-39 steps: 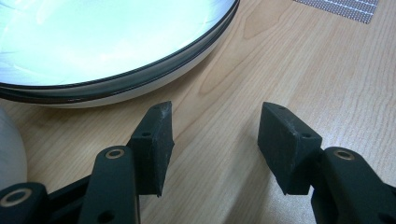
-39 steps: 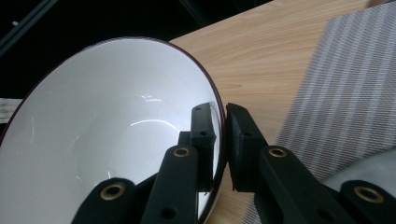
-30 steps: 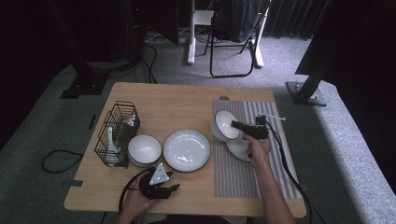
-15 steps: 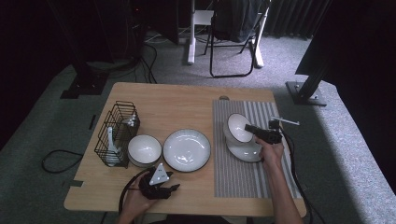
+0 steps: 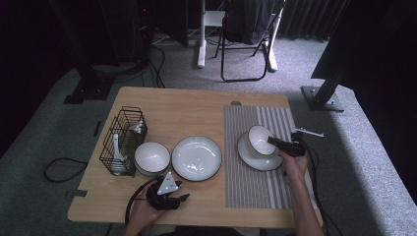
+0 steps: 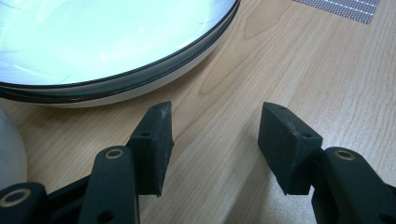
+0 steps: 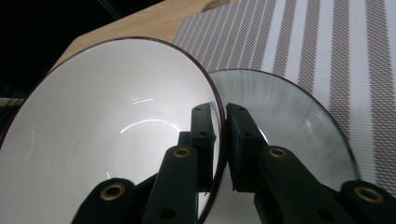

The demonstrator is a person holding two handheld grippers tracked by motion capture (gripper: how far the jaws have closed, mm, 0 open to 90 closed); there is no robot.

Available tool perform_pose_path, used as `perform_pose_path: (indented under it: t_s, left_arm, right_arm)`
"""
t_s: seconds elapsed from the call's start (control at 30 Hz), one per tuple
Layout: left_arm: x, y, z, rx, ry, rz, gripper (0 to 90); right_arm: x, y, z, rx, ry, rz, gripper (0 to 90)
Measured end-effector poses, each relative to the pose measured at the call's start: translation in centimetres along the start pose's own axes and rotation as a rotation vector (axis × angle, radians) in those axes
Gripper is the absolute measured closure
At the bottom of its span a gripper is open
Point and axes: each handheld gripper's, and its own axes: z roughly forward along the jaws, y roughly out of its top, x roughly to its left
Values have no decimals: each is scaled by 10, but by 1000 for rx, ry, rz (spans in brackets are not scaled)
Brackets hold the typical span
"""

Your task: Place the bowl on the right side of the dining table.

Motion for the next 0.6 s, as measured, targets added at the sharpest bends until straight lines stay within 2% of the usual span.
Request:
perform_pose_path:
  t_s: [0.6]
  left_arm:
    - [0, 0, 0, 0, 0, 1, 460]
  right_arm:
    - [-8, -5, -5, 14, -60, -21, 820]
